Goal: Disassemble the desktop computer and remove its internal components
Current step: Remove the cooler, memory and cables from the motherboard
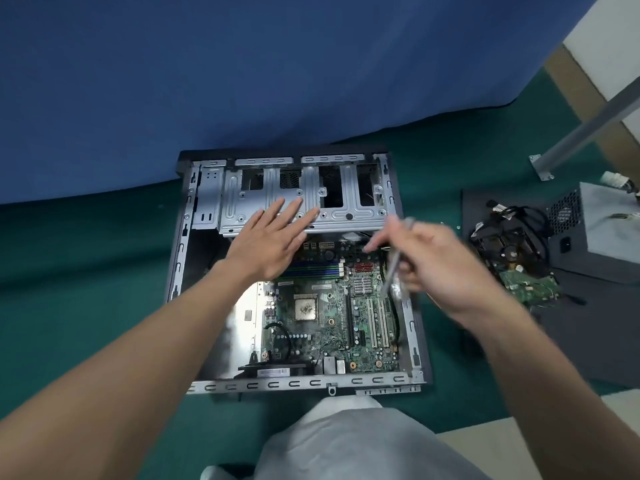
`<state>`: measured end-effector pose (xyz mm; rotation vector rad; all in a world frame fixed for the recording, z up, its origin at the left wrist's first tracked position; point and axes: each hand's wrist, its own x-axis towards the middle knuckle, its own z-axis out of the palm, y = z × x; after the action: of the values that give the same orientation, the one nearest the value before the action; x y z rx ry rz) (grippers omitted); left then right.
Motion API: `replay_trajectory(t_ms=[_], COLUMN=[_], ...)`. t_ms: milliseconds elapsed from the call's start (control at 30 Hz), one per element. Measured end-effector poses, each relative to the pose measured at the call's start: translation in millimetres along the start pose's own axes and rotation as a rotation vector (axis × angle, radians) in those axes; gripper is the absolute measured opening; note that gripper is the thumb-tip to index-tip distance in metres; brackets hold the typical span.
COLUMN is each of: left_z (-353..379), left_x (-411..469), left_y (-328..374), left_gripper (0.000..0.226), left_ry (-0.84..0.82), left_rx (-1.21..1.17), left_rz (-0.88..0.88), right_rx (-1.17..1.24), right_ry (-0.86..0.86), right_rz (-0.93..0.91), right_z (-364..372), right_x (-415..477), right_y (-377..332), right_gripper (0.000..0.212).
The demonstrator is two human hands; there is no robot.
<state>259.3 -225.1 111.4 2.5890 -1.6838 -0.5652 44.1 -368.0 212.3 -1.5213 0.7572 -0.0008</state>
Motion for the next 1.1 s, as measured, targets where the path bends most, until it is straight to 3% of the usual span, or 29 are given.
replay_trajectory(t_ms=[167,233,433,1100], left_z=[-2,-5,-9,-14], left_x=[6,8,11,8], left_y=[-5,-8,-9,-8], left_gripper=[0.046,0.045,0.045,0.047], left_ry=[-0.08,-0.135,-0.204,-0.219], left_rx=[-0.118,-0.19,-0.321,-0.393], left_rz=[-0.019,-0.021,-0.022,-0.04], right_rx=[-0.509,-0.585,-0.969,-0.996], right_ry=[0.242,0.312,0.358,0.306], right_rz=[0.009,0.045,0.07,0.245], right_z=[52,61,66,68], right_x=[22,35,62,99], right_y=[34,46,68,77], right_gripper=[0.026,0.014,0.011,0.012])
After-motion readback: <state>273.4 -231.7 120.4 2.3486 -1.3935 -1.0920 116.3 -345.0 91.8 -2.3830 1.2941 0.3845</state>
